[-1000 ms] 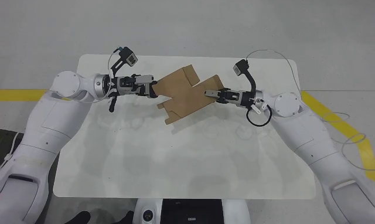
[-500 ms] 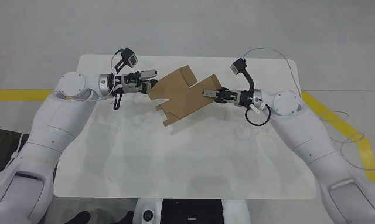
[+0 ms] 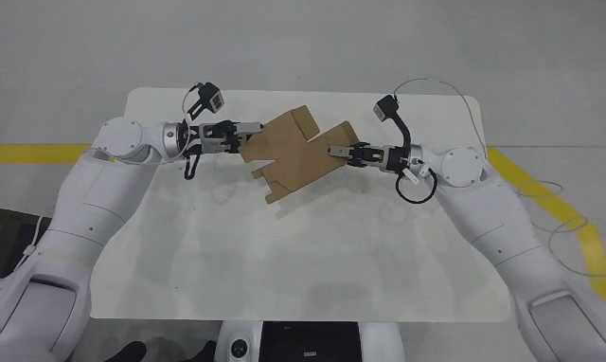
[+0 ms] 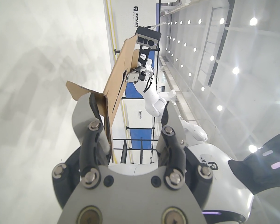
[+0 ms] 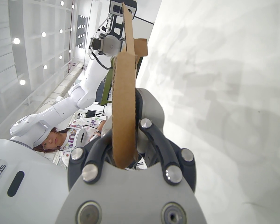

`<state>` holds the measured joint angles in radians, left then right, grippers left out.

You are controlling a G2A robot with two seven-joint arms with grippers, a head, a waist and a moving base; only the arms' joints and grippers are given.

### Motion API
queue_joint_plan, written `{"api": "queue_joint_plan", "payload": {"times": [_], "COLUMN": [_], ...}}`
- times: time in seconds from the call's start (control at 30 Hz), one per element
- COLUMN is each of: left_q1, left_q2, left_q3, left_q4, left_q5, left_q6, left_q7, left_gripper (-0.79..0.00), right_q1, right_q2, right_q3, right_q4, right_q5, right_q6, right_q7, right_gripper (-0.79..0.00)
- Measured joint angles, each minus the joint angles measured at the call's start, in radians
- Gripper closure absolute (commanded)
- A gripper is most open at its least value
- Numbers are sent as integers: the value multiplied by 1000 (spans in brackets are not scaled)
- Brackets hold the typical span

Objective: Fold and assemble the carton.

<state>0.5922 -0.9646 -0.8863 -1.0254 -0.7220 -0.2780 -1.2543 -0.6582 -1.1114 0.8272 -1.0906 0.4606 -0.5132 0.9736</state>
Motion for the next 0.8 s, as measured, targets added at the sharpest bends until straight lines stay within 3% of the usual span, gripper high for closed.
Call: {"api": "queue_joint_plan", "payload": {"times": [0.07,0.5,0.8], "left_q1": [5,28,36], "left_q2": [-1,-5,-14], "left_q3": [0,-22,-20], "left_q4": [-1,-14,-7], "left_q5": [15,80,132], "left_q6": [-2,-8,-8], "left_q7": [0,9,36], "left_gripper": [-394,-342,-209], "right_q1": [-1,-17,-24], "right_q2": [-1,-5,-8], "right_q3": [3,31,46], "right_q4": [2,-9,-20], "right_q5": [-8,-50,-73], "right_q6": [4,28,37], "right_q7": [-2,-4,2], "right_gripper": [0,0,0]}}
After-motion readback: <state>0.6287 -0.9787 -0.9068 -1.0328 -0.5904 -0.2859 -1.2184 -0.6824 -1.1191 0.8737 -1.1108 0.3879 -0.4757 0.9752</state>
